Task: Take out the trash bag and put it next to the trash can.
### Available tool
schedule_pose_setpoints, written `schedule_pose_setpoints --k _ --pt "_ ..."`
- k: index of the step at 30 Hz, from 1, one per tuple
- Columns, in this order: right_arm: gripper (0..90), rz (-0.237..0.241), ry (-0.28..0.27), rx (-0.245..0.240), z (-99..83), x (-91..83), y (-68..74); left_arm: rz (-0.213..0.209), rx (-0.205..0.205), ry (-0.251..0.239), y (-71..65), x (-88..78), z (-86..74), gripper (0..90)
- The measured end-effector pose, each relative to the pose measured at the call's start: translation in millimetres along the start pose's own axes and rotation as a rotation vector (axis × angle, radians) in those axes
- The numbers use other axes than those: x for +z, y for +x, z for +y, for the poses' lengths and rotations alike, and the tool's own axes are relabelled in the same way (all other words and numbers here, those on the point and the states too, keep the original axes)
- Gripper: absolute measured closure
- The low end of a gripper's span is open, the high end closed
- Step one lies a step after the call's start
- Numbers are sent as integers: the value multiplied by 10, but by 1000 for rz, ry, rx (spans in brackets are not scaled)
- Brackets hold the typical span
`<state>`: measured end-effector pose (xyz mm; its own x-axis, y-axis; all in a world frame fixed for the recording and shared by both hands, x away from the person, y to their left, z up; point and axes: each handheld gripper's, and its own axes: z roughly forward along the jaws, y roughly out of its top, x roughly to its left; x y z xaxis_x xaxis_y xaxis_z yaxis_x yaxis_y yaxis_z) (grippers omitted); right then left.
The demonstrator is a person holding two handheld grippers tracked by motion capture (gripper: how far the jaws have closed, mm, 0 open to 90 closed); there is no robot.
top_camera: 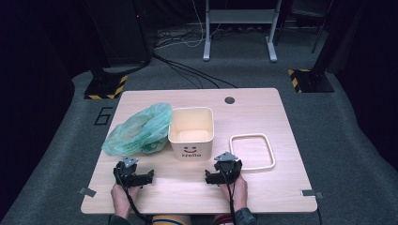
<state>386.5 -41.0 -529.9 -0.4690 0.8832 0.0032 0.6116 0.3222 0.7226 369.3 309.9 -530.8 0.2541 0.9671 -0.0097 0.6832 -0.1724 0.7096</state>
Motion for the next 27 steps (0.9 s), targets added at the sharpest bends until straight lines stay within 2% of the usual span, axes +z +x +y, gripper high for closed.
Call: schedule_pose_setpoints --k 3,6,10,14,17,20,23,27 --pt "6 9 -6 -4 -5 -9 4 -14 16 -1 -9 0 0 1" --pt "3 45 -16 1 -10 -28 -22 -16 16 -1 -9 1 0 0" --pt "5 83 -28 33 -43 -83 -101 -18 17 -1 -9 1 1 1" --pt "51 84 -52 39 -84 -212 -170 -16 18 -1 -10 0 1 3" --pt "51 55 -89 22 -66 -378 -238 -16 18 -1 -10 1 2 3" --pt "50 38 -106 28 -28 -535 -361 -16 18 -1 -10 1 2 3" --pt "62 -5 -123 29 -4 -677 -532 -17 19 -1 -10 1 2 3" --pt "111 -74 -120 59 -2 -797 -874 -17 16 -1 -13 2 2 4"
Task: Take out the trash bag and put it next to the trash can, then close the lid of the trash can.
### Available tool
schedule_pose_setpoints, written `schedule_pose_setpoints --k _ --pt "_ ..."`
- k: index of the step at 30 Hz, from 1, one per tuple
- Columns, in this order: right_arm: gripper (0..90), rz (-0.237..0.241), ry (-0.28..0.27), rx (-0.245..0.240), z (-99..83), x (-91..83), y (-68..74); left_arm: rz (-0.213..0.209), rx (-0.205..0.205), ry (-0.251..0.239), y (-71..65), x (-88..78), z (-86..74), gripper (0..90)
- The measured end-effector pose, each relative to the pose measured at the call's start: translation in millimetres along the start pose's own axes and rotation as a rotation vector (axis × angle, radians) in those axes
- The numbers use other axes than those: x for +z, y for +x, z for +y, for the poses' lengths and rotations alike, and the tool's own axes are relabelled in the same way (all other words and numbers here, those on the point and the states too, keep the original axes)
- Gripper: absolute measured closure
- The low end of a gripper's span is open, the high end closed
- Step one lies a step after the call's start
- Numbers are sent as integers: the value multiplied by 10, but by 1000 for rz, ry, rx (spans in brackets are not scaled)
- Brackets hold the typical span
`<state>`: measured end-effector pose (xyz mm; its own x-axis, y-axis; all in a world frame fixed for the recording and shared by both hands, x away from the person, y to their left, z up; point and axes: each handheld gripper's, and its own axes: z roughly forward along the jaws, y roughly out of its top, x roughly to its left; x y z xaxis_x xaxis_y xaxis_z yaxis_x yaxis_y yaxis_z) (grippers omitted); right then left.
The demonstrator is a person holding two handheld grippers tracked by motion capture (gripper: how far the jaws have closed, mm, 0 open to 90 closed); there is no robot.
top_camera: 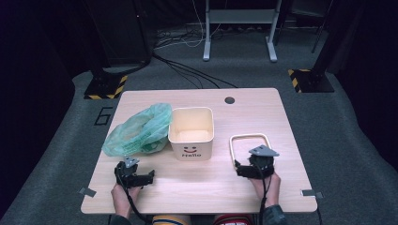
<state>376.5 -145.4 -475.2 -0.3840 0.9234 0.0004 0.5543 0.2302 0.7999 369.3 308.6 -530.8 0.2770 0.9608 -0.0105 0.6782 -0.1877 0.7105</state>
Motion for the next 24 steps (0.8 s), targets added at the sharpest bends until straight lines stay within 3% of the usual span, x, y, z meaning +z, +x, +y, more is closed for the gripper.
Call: schedule_pose_setpoints --k 6,10,15,24 --pt "191 -94 62 63 -30 3 -620 -1 2 -1 -1 0 0 5" --pt "237 -100 123 95 -96 102 -923 -2 4 -1 -2 1 1 5" --pt "281 -74 166 97 -167 231 -1043 -7 13 -2 -4 5 5 5" --pt "371 -75 190 93 -213 355 -1017 -18 22 -3 -21 8 9 7"
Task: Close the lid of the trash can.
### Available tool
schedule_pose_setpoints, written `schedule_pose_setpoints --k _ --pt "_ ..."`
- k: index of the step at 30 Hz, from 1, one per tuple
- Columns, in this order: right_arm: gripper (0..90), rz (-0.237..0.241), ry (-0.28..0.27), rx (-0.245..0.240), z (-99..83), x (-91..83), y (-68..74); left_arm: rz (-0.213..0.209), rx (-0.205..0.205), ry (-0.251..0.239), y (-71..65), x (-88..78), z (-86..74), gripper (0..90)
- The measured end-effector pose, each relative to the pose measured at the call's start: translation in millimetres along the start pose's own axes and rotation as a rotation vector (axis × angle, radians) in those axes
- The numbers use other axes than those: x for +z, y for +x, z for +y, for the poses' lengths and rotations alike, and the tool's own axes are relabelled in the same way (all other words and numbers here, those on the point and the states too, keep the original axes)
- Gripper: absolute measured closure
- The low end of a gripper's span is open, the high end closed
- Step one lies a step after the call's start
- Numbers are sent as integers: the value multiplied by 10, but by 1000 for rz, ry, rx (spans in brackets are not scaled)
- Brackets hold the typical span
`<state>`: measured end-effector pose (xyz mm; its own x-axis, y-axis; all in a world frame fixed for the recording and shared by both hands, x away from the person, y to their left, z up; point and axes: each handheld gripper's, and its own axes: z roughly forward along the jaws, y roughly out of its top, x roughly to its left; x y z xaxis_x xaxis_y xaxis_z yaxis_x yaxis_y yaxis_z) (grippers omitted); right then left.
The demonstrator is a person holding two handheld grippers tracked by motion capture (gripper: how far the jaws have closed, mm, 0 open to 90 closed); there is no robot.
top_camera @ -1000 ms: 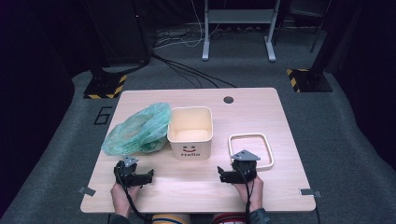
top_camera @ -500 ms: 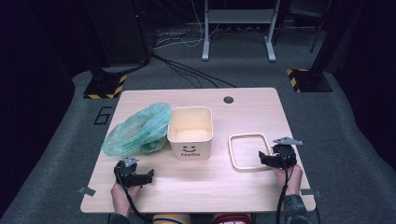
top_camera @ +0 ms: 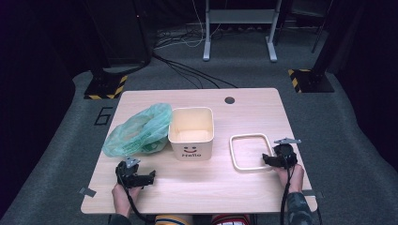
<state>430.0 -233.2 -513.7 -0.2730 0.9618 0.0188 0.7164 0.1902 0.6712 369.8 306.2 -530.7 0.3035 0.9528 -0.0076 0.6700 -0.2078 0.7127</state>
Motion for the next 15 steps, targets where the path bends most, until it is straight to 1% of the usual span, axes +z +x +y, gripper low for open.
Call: schedule_pose_setpoints --k 2,4,5,6,7,9,10,12,13,15 --pt "431 0 -3 -2 12 7 25 -1 6 2 -5 2 4 7" --pt "495 -12 -1 -8 34 15 48 -3 4 0 -14 6 6 7" --pt "499 -15 1 -4 42 19 58 -5 8 2 -14 5 7 7" --pt "525 -22 2 -2 51 24 67 -5 8 1 -14 5 6 7" --pt "571 -28 -1 1 56 27 70 -5 8 1 -14 5 6 8" --pt "610 -22 -6 2 56 29 76 -5 8 1 -14 5 6 8" --pt "650 -19 -8 5 53 27 81 -5 8 1 -14 5 6 8" --pt "684 -18 -7 8 51 22 90 -5 8 1 -14 4 6 8" --pt "727 -25 -6 12 50 18 87 -5 8 1 -15 4 6 9" --pt "757 -33 -6 19 47 15 89 -5 9 1 -15 4 6 9"
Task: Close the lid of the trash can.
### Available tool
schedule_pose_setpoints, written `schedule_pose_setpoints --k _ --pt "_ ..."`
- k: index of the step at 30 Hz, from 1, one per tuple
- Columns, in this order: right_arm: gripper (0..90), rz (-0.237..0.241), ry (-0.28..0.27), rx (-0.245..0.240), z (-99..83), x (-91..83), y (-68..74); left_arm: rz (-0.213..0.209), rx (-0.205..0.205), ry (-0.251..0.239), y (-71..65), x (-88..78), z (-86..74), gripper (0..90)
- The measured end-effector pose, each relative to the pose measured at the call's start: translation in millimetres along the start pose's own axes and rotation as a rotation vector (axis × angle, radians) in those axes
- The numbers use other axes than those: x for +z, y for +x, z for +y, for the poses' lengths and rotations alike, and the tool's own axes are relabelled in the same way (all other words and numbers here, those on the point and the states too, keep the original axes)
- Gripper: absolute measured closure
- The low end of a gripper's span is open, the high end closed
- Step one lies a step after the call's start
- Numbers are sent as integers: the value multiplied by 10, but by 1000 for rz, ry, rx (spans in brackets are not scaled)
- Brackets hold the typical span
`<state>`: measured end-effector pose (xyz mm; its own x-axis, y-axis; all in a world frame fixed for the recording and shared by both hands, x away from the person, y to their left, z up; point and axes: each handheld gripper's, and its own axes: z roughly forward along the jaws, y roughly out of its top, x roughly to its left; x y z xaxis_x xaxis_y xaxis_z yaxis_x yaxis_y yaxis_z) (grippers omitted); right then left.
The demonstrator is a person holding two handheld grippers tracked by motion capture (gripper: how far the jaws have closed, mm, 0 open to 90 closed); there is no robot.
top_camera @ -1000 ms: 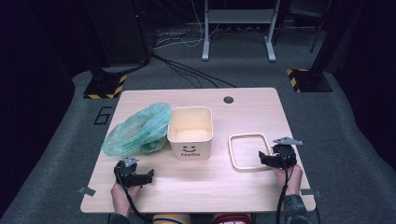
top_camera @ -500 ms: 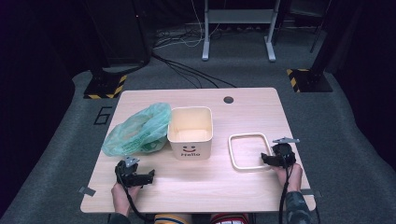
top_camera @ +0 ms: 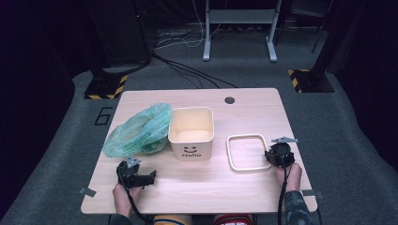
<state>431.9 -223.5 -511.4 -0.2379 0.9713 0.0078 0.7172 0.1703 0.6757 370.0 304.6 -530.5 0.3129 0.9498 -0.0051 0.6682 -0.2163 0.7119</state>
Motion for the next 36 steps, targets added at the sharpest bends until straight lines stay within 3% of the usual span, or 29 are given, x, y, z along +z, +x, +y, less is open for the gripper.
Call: schedule_pose_setpoints --k 7,21,36 --pt "804 -45 -14 34 -18 -5 49 -6 -1 -11 -8 -2 -4 30" --pt "806 -29 -26 134 16 -142 70 -6 0 -11 -7 -3 -4 30" --pt "806 -17 -81 137 323 -466 166 -6 0 -10 -7 -3 -4 30"
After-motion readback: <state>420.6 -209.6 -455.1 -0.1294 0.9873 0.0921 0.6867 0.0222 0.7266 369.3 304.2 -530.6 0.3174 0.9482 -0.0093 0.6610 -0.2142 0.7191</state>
